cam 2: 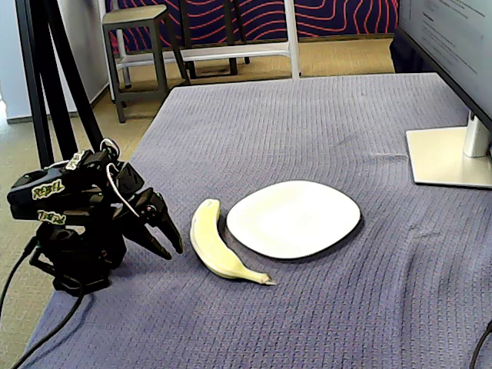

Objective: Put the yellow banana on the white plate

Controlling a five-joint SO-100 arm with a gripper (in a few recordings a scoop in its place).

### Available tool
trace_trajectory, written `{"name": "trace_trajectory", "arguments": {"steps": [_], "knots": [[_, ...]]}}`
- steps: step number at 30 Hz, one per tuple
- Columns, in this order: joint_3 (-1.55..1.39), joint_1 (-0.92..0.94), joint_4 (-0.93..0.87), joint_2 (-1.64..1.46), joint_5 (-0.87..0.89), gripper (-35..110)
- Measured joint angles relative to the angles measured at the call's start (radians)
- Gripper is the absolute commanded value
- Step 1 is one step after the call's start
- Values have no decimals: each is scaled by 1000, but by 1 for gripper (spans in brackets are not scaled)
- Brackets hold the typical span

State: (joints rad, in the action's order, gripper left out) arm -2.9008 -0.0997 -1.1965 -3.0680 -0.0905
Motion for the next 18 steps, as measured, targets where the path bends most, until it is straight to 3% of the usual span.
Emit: {"name": "trace_trajectory", "arguments": {"steps": [11, 18], "knots": [[29, -87, 67, 54, 29, 8], [129, -123, 69, 163, 67, 17]]}}
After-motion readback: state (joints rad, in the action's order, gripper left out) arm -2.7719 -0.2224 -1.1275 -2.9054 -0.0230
